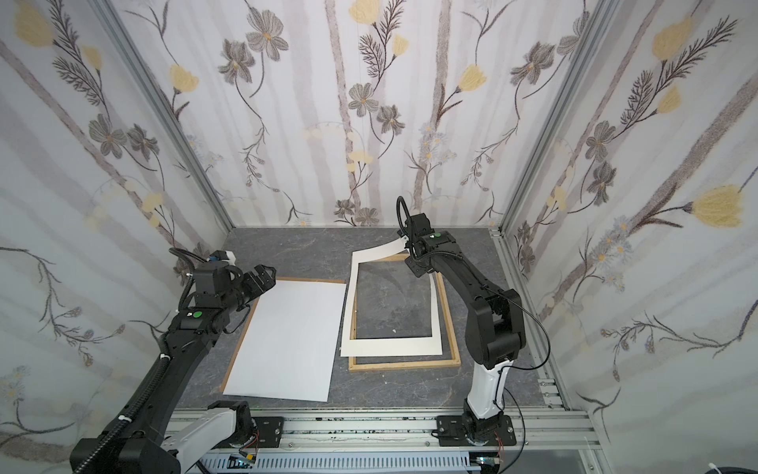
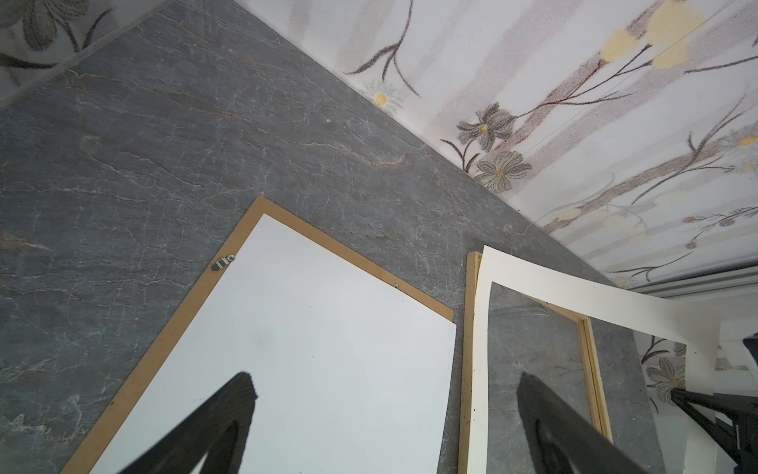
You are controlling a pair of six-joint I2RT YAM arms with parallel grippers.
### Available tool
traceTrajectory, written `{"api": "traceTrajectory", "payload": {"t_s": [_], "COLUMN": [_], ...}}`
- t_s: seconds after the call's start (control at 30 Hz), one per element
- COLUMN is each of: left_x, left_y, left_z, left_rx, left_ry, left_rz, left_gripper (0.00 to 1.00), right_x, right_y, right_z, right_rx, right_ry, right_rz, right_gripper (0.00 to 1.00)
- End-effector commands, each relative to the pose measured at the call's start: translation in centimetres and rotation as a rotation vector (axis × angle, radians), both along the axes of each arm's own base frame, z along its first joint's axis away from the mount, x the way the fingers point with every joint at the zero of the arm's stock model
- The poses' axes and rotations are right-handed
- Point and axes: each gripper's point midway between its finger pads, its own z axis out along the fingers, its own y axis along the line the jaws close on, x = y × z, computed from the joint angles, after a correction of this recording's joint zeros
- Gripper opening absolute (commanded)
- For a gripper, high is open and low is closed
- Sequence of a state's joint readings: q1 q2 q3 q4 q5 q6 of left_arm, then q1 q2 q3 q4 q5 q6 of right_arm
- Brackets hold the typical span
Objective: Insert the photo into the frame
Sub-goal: 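Press the cream mat's far edge down into the frame with the right gripper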
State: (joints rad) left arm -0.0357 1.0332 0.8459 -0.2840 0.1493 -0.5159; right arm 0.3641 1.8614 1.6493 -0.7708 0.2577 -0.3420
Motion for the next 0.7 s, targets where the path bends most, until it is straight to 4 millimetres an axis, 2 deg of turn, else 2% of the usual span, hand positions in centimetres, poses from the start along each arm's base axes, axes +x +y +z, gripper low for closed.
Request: {"api": "traceTrajectory", "payload": {"t_s": [0.0, 0.2, 0.5, 0.67], "left_x": [0.4, 0.3, 0.3, 0.2], "left_y": [0.1, 0.1, 0.0, 0.1], "left_z": [0.4, 0.4, 0.4, 0.3], "left_rx": [-0.002, 0.002, -0.003, -0.001], "left_ry": [-0.024, -0.025, -0.025, -0.023], "left_rz": [0.006, 0.007, 0.004, 0.004], "left_gripper": [1.0, 1.0, 1.0, 1.0], "right_x": [0.4, 0.5, 2.1, 2.2], "right_y": [-0.7, -2.1, -2.0, -1.7], "right_z": [0.3, -1.5, -3.0, -4.1], "right_rx": [-0.039, -0.151, -0.161, -0.156], "right_ry": [-0.025, -0.013, -0.029, -0.01], "right_rz": [0.005, 0.022, 0.036, 0.062], "right_gripper": [0.0, 0.0, 0.0, 0.0]}}
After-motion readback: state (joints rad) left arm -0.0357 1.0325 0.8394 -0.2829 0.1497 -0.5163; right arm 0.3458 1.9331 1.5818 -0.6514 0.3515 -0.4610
